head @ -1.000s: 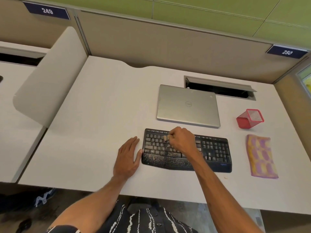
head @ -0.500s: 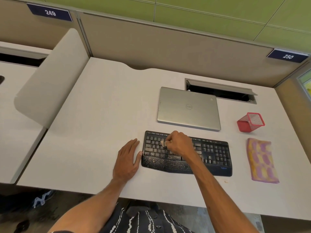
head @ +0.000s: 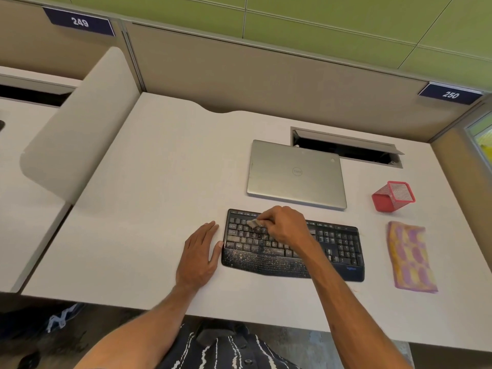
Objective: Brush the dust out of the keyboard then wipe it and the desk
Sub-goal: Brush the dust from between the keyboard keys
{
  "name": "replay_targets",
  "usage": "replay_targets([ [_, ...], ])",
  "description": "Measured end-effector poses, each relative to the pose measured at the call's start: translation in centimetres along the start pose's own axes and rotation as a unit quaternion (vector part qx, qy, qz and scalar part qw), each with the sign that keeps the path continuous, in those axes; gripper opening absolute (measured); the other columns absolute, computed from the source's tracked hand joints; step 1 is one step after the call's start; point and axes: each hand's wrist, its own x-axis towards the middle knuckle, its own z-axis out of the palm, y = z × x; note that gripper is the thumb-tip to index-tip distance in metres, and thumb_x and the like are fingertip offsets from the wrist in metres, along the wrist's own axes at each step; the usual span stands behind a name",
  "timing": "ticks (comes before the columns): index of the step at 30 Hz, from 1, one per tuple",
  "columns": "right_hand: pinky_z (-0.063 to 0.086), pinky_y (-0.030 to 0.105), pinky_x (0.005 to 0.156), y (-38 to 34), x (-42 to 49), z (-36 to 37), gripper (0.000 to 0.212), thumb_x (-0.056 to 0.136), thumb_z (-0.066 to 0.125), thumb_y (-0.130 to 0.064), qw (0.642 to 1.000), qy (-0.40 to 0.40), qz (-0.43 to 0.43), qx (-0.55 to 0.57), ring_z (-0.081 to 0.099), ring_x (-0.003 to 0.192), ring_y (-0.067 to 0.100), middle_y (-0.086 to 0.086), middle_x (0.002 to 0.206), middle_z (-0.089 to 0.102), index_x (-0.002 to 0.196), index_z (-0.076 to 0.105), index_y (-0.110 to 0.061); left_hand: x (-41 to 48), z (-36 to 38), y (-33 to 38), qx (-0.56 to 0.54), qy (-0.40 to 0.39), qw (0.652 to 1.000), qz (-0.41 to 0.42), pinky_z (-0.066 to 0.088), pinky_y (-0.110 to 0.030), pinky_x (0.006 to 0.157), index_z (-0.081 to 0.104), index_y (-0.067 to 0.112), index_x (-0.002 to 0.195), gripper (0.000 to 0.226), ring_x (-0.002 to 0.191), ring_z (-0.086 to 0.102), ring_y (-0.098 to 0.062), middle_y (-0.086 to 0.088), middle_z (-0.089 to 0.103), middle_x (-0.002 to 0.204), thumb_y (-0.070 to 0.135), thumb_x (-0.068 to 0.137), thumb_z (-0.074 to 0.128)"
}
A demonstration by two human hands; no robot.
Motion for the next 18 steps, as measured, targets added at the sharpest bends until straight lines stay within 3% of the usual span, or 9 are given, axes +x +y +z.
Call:
replay_targets([
  [3, 0.037, 0.018, 0.053, -0.1, -0.3, 0.2, 0.021, 0.103, 0.063, -0.039, 0.997, -0.024, -0.043, -0.054, 0.053, 0.055, -0.002, -0.02, 0.098, 0.077, 0.12, 0.075, -0.038, 0.0, 0.0, 0.1, 0.001, 0.004, 1.0, 0.002, 0.03, -0.037, 0.132, 0.044, 0.028, 0.166, 0.055, 0.161, 0.031, -0.007, 0.012, 0.04, 0.171, 0.049, 0.115, 0.044],
  [8, 0.047, 0.022, 0.062, 1.6, -0.7, 0.0, 0.021, 0.101, 0.064, -0.045, 0.988, -0.015, -0.016, -0.155, 0.06, 0.066, 0.0, -0.02, 0.085, 0.073, 0.116, 0.077, -0.036, 0.0, 0.0, -0.1, 0.003, 0.001, 1.0, 0.004, 0.03, -0.038, 0.132, 0.044, 0.028, 0.166, 0.055, 0.161, 0.031, -0.008, 0.012, 0.04, 0.172, 0.048, 0.115, 0.043],
  [11, 0.05, 0.022, 0.068, 1.0, -0.9, 0.0, 0.02, 0.102, 0.064, -0.04, 0.99, 0.007, -0.035, -0.14, 0.064, 0.075, 0.0, -0.021, 0.1, 0.076, 0.118, 0.076, -0.037, 0.0, 0.1, 0.0, 0.003, -0.001, 1.0, 0.002, 0.03, -0.038, 0.132, 0.044, 0.028, 0.166, 0.055, 0.161, 0.031, -0.008, 0.012, 0.04, 0.172, 0.048, 0.115, 0.044],
  [15, 0.038, 0.018, 0.056, 0.3, -1.2, 1.2, 0.022, 0.106, 0.059, -0.031, 0.99, 0.004, -0.041, -0.138, 0.058, 0.064, -0.004, -0.02, 0.102, 0.077, 0.12, 0.075, -0.036, 0.0, 0.0, 0.1, 0.001, 0.001, 1.0, 0.001, 0.03, -0.037, 0.132, 0.044, 0.028, 0.166, 0.054, 0.162, 0.031, -0.007, 0.012, 0.04, 0.172, 0.047, 0.115, 0.044],
  [18, 0.046, 0.021, 0.061, 1.3, -1.3, 0.7, 0.02, 0.104, 0.061, -0.037, 0.988, -0.005, -0.001, -0.153, 0.058, 0.062, 0.001, -0.017, 0.088, 0.075, 0.117, 0.075, -0.034, 0.0, 0.0, 0.1, 0.003, 0.001, 1.0, 0.0, 0.03, -0.038, 0.132, 0.043, 0.029, 0.166, 0.054, 0.162, 0.03, -0.007, 0.012, 0.04, 0.172, 0.047, 0.115, 0.043],
])
